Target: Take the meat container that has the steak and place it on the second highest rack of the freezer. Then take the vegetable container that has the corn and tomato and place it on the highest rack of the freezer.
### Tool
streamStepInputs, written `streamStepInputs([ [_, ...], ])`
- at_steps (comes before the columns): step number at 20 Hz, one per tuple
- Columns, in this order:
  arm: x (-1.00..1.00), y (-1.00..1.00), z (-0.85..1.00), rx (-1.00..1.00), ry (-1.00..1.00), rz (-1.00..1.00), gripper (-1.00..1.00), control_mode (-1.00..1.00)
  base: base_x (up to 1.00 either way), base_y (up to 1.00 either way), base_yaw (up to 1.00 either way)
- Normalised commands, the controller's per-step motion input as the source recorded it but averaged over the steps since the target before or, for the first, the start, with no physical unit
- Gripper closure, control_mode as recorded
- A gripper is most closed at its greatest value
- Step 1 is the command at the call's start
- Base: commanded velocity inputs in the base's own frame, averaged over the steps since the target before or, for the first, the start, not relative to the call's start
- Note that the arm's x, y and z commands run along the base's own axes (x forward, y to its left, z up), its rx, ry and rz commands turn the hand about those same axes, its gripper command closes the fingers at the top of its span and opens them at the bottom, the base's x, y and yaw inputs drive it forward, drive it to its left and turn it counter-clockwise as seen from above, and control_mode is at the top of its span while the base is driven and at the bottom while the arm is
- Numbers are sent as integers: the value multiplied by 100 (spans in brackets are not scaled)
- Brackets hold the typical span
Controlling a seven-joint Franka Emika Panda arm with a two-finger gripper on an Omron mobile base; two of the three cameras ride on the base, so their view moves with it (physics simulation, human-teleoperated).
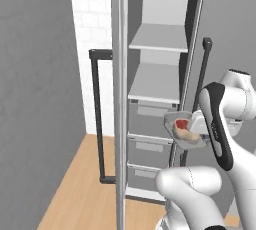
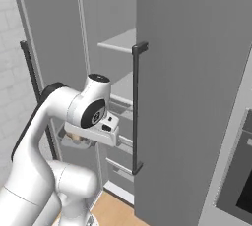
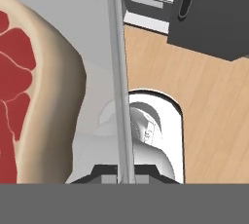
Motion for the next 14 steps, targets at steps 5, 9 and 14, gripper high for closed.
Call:
streamStepInputs([
  [5,0,0,0,0,0,0,100,100,41,17,-29],
  [9,0,0,0,0,0,0,100,100,43,17,-20],
  [14,0,0,0,0,0,0,100,100,31,2,-5],
])
